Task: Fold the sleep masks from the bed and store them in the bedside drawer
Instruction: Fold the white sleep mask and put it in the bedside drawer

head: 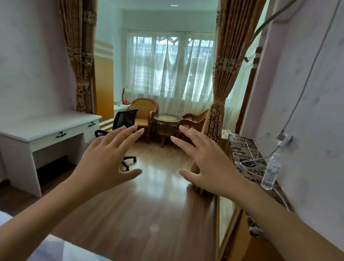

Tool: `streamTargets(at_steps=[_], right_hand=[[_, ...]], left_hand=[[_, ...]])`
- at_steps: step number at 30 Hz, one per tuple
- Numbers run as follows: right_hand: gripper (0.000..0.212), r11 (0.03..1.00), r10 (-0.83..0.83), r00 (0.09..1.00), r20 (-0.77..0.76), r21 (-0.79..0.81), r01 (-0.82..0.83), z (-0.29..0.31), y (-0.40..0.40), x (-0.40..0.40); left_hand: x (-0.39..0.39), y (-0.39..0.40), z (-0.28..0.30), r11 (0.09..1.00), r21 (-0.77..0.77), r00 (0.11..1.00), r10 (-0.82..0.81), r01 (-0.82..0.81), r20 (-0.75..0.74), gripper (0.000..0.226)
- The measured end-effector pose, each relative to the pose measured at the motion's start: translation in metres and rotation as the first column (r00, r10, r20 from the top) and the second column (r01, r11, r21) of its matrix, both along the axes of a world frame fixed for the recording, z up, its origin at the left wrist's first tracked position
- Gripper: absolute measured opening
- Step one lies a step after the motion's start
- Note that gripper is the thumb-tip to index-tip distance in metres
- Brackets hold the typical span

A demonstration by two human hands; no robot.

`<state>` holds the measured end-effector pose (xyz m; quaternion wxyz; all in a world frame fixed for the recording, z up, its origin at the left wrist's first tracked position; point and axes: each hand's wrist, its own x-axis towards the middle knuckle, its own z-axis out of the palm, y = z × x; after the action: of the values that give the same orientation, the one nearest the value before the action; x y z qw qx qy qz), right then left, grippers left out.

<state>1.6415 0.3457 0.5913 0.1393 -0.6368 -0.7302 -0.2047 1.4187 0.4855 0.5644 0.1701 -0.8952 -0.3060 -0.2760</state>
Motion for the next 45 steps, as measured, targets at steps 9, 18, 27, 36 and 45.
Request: streamTargets(at_steps=[9, 18, 27, 36, 45], right_hand=[[0.075, 0.999, -0.004, 1.000, 0.013, -0.036, 0.004, -0.001, 0.124, 0.109], [0.076, 0.992, 0.113, 0.993, 0.035, -0.067, -0.110, -0.014, 0.268, 0.224], [0.075, 0.931, 0.356, 0.935, -0.007, -0.089, -0.355, -0.019, 0.445, 0.233], [0.073, 0.744, 0.645, 0.758, -0.094, -0.146, -0.652, -0.057, 0.649, 0.126], [0.073, 0.553, 0.811, 0.574, -0.114, -0.169, -0.816, -0.067, 0.822, 0.021]], left_hand=[[0.099, 0.123, -0.009, 1.000, -0.020, 1.000, 0.009, -0.010, -0.029, 0.095], [0.184, 0.241, -0.021, 0.984, -0.025, 0.984, 0.176, -0.176, 0.012, 0.096], [0.167, 0.341, -0.031, 0.895, -0.054, 0.897, 0.443, -0.443, -0.010, 0.092], [0.089, 0.469, -0.059, 0.748, -0.113, 0.753, 0.658, -0.655, -0.014, 0.092], [0.013, 0.580, -0.074, 0.543, -0.166, 0.554, 0.833, -0.823, -0.019, 0.095]])
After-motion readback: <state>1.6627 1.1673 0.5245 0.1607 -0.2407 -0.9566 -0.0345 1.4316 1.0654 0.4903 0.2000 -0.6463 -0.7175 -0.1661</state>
